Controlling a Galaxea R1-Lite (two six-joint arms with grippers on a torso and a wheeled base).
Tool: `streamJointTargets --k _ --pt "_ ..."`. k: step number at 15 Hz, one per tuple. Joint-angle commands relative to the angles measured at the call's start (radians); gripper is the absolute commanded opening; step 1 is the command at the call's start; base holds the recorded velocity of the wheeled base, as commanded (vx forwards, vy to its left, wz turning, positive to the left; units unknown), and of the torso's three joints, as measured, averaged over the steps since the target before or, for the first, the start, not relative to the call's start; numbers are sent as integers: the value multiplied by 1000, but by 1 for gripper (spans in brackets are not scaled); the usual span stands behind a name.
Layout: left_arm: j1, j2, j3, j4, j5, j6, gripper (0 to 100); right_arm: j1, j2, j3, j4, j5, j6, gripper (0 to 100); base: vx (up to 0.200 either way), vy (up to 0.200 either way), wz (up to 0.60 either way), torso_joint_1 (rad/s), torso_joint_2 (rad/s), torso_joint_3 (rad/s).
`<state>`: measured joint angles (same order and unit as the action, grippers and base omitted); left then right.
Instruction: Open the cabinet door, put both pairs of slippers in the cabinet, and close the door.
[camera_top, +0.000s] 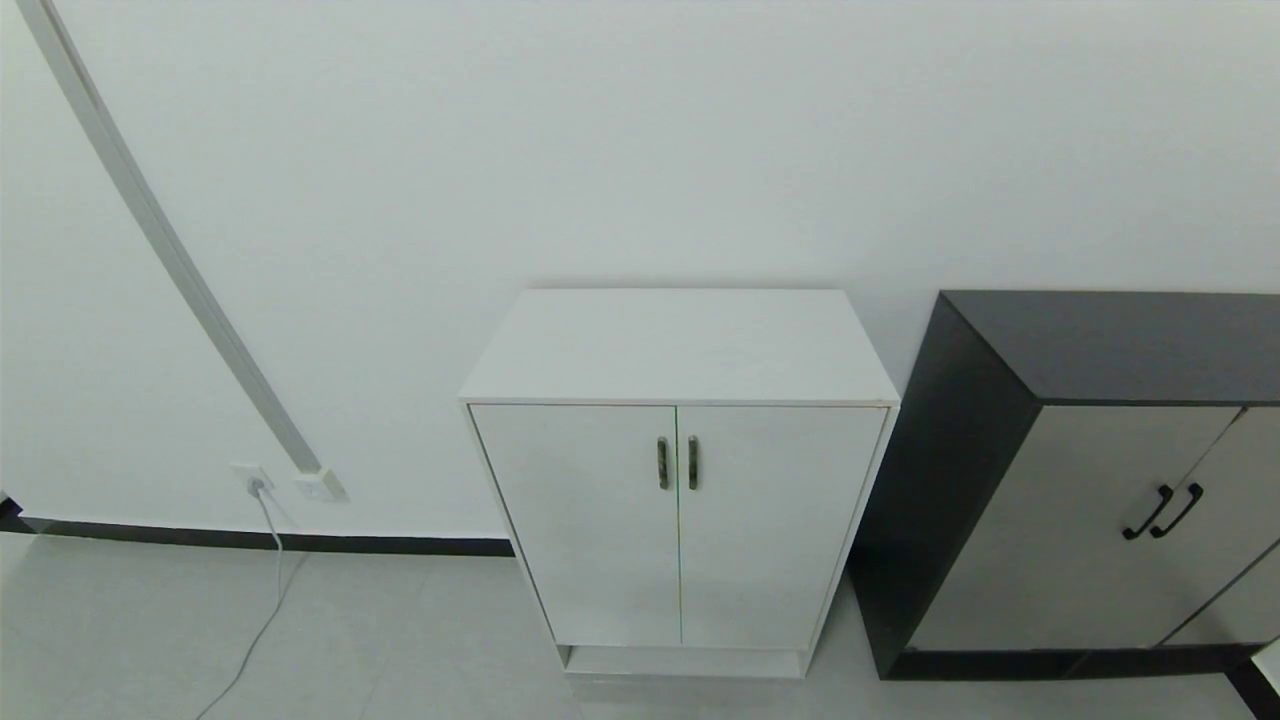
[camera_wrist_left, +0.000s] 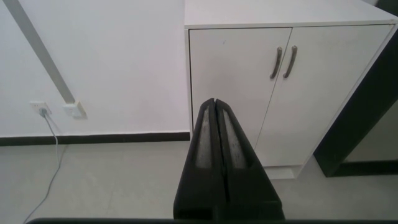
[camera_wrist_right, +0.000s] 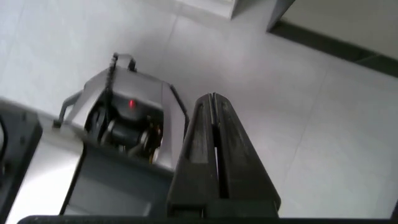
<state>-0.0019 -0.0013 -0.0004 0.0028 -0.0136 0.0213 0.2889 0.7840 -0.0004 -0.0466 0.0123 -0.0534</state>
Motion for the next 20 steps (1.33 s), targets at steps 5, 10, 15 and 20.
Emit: streamJointTargets --k 5,10,15,20 --pt "0 1 -1 0 0 0 0 -16 -81 -4 4 -26 32 0 0 0 0 0 0 0" --pt "-1 1 0 0 -2 0 0 -25 -157 -4 4 -141 -3 0 0 0 0 0 0 0" --pt "0 1 -1 0 0 -1 0 -11 -204 -1 48 64 60 0 0 0 0 0 0 0" --pt "0 1 -1 0 0 0 0 -206 -332 0 47 29 24 0 0 0 0 0 0 0"
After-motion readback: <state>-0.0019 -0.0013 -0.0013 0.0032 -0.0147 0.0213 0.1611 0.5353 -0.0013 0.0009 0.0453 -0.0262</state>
